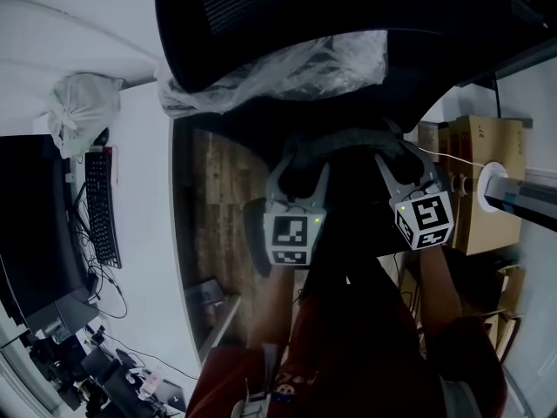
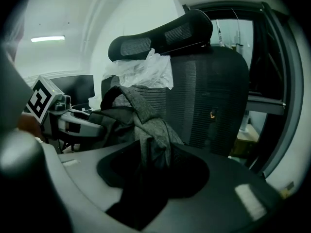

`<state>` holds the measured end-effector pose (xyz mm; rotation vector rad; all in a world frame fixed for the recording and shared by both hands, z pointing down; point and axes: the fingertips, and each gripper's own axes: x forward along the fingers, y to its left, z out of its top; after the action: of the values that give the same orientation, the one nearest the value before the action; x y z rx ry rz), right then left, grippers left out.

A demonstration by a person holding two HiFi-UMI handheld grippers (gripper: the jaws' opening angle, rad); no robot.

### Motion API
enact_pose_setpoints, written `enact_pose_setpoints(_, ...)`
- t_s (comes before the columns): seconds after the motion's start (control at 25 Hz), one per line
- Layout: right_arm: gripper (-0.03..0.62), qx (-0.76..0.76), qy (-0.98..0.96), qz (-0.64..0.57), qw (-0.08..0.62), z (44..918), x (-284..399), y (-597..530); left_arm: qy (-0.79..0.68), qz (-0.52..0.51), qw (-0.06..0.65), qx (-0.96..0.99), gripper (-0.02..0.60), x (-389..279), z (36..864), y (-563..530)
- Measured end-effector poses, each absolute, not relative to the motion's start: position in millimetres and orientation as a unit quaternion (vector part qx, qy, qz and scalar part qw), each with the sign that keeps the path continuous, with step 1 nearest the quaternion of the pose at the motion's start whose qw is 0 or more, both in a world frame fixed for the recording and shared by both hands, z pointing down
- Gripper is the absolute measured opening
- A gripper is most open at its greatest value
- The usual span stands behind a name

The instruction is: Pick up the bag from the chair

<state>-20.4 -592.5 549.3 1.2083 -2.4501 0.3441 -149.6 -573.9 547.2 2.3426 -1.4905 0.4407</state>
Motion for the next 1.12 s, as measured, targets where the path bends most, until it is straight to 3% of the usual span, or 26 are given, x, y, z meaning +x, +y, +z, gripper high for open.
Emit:
enact_pose_setpoints(0.44,0.129,0.444,-0.872,0.119,0.17,532,-6,-561,-0.523,0.148,0.147,0.826,0.179,-132,528,-545)
enact_pose_setpoints(1.12,0.127,0.439,-0.888,0.066,0.121,450,42,-460,-0.547,0.134,0.076,0.823,0.175,-84,441,-441)
